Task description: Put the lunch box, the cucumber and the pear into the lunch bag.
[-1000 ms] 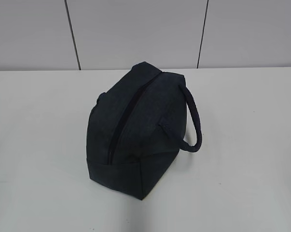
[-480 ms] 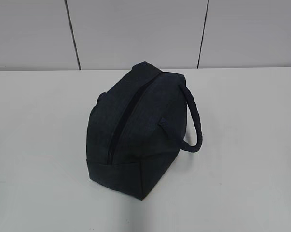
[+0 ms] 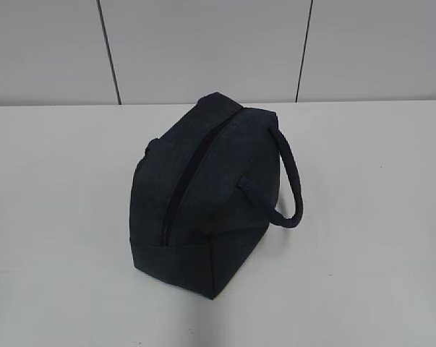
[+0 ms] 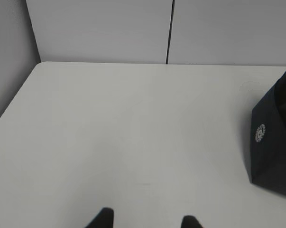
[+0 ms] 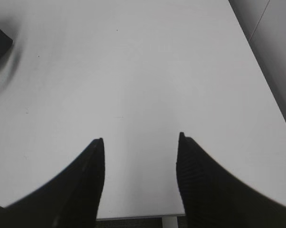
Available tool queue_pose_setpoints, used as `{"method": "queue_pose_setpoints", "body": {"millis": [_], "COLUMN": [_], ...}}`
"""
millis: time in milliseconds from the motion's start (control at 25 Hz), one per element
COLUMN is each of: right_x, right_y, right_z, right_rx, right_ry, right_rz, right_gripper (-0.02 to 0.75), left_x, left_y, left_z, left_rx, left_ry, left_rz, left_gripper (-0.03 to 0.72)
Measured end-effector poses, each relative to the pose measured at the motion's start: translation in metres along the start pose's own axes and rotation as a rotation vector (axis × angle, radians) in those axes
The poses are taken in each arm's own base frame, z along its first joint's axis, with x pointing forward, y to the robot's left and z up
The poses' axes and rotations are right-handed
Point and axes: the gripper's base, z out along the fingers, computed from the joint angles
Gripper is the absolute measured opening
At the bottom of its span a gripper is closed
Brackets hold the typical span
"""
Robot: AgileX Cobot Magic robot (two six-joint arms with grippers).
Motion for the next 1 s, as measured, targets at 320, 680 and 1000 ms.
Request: {"method": "queue_pose_setpoints", "body": {"millis": [320, 680, 1000], "right_x": [-0.0002, -0.0002, -0.0002], "right_y": [0.0000, 0.0000, 0.0000], "right_z": [0.0000, 0.0000, 0.0000], "right_rx": [0.000, 0.000, 0.000], "right_ry": [-0.002, -0.002, -0.002], "right_rz": [0.000, 0.000, 0.000], "right_gripper": [0.391, 0.391, 0.391], "left_x": [0.0000, 0.0000, 0.0000], "left_y": [0.0000, 0.0000, 0.0000], "left_z": [0.0000, 0.0000, 0.0000], "left_rx": [0.000, 0.000, 0.000], "left_ry": [0.000, 0.000, 0.000], "left_rz": [0.000, 0.000, 0.000], "left_gripper": [0.269, 0.269, 0.268]}}
